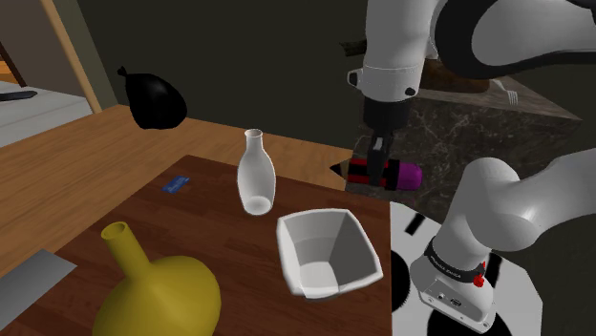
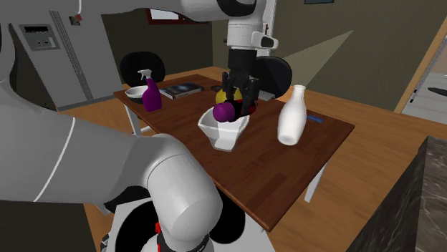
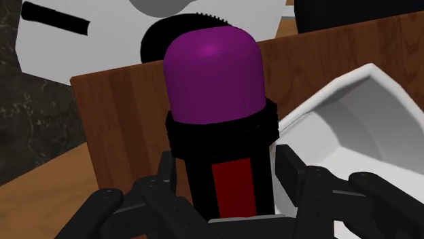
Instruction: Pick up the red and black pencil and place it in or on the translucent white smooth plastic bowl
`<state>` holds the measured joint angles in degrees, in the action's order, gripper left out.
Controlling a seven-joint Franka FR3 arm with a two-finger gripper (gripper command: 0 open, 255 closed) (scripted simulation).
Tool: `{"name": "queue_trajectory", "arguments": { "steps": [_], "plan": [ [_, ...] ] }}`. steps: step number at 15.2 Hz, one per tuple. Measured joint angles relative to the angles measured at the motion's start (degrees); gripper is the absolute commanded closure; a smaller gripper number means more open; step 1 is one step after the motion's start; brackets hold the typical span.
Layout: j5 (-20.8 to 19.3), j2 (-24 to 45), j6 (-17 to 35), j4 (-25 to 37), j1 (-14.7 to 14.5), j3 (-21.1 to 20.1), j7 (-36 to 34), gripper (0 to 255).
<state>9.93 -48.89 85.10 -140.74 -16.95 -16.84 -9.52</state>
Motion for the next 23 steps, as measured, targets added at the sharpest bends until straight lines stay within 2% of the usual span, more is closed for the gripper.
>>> {"name": "queue_trajectory", "arguments": {
  "steps": [6,10,23],
  "plan": [
    [4.37,8.07,2.73,6.32,-0.48,-7.95,-7.55,255],
    [5.41,15.19,4.47,12.51,0.3,-13.18,-12.63,255],
    [7.17,16.71,14.49,4.2,-0.2,-16.44,-13.28,255]
  ]
}}
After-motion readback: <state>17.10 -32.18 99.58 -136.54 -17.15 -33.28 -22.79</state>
